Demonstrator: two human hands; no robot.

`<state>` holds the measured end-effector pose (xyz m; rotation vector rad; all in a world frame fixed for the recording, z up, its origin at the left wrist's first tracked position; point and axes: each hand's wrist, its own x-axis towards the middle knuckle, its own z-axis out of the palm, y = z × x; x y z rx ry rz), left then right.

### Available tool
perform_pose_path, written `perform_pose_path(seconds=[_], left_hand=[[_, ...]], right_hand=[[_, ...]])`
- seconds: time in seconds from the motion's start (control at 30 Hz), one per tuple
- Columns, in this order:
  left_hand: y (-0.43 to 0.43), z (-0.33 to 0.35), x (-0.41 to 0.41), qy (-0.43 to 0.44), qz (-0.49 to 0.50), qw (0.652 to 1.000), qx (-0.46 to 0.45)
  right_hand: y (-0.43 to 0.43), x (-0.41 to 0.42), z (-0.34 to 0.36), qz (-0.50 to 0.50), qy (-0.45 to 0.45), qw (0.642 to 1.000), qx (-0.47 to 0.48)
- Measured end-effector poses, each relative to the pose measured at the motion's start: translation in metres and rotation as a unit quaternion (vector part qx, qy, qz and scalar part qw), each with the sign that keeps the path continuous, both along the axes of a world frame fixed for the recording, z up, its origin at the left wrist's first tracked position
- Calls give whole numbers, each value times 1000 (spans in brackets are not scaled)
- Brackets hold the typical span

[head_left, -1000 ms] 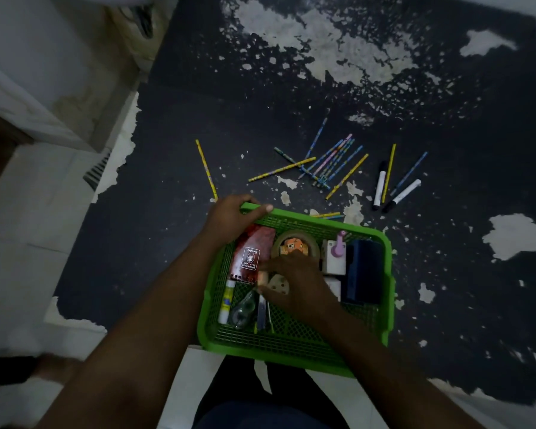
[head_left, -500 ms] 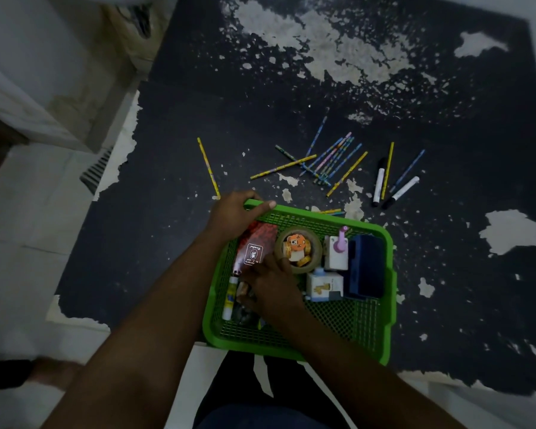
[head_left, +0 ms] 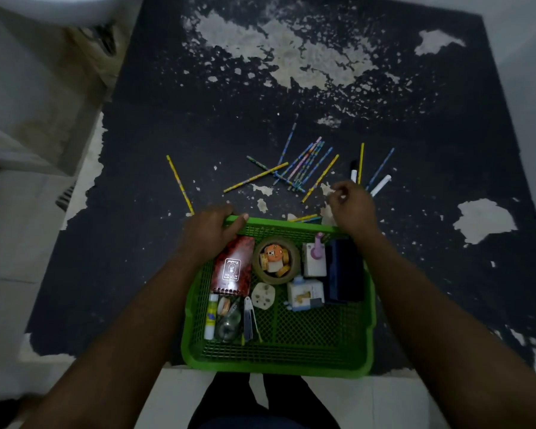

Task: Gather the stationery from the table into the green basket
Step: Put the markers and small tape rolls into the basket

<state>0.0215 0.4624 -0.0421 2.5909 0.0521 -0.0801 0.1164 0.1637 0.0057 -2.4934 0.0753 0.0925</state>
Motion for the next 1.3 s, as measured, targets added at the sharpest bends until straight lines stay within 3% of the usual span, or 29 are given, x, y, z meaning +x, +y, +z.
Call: perform_pose_path(seconds=[0.13,0.57,0.67,0.8,0.9,0.97,1.03,1.13,1.3], left_hand=[[0,1,-1,6,10,1000,-3],[-3,6,-1,-12,15,995,-103],[-1,2,0,-17,36,992,-122],[1,-1,0,-8,67,979,-191],[1,1,1,6,99,961,-257],[0,2,0,16,110,953,-281],[1,0,0,18,120,949,-292],[2,-3,1,14,131,946,-295],[4,-4,1,25,124,946,-299]], right_hand=[[-26,39,-31,-11,83,994,-71],[-50,50,-54,-66,56,989,-121],[-44,46,-32,-100,29,993,-49],[1,9,29,-119,4,982,149],[43,-53,73,-2,143,957,253],[72,-96,74,68,301,906,291],[98,-127,54,112,363,885,267],[128,-138,15,172,331,912,168],[163,-134,-5,216,325,919,63]])
